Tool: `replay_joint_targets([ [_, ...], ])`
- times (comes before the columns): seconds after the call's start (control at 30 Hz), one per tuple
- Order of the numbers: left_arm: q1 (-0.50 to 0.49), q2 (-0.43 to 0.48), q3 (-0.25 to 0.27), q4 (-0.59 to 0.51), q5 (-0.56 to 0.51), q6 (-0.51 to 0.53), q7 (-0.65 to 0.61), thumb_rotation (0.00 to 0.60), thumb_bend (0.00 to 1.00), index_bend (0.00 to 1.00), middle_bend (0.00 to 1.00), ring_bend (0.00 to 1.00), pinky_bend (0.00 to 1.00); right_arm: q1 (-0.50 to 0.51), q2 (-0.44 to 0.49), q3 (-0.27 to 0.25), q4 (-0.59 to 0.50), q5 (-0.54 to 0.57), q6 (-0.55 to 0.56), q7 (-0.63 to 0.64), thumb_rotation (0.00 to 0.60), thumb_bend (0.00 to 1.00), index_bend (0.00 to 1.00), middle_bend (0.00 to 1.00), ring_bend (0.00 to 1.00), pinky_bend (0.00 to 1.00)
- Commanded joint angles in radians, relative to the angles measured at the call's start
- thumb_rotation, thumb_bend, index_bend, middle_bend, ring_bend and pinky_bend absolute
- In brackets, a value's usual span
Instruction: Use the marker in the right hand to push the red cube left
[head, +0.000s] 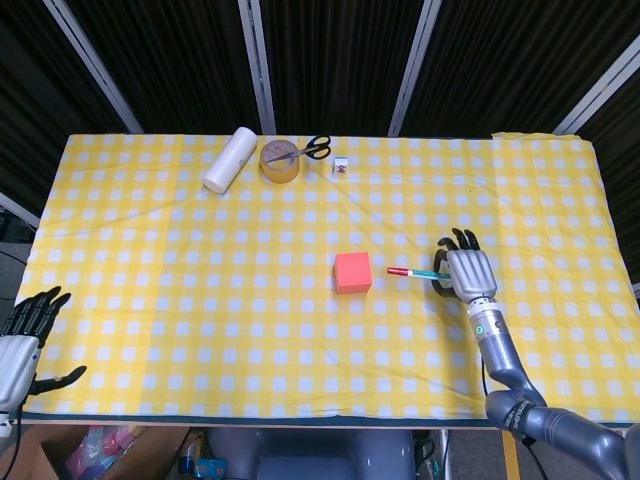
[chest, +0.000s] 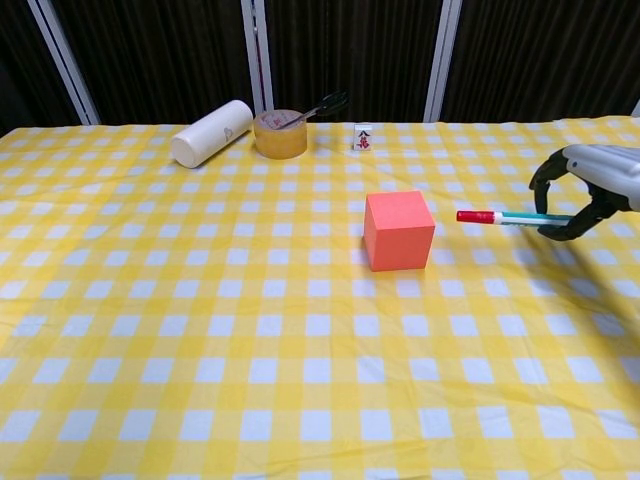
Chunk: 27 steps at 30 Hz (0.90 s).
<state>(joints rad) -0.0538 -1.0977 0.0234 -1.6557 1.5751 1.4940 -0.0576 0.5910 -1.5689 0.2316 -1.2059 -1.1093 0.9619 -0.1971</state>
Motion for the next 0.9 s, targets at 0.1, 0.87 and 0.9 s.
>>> replay_joint_targets([
  [0.1, -0.001, 0.004, 0.003, -0.004, 0.002, -0.003, -0.007, 0.600, 0.00, 0.00, 0.00, 0.00, 0.00, 0.013, -0.011, -0.007, 0.011, -0.017, -0.008, 0.009, 0.600, 0.46, 0.64, 0.26, 0.06, 0.00],
  [0.87, -0.010, 0.022, 0.017, -0.002, 0.019, -0.021, -0.043, 0.600, 0.00, 0.00, 0.00, 0.00, 0.00, 0.086, -0.125, 0.014, 0.015, 0.033, -0.012, -0.105, 0.600, 0.45, 0.64, 0.26, 0.06, 0.01],
  [0.9, -0.010, 0.022, 0.017, -0.002, 0.021, -0.021, -0.043, 0.600, 0.00, 0.00, 0.00, 0.00, 0.00, 0.090, -0.129, 0.017, 0.011, 0.036, -0.012, -0.111, 0.600, 0.46, 0.64, 0.26, 0.06, 0.01],
])
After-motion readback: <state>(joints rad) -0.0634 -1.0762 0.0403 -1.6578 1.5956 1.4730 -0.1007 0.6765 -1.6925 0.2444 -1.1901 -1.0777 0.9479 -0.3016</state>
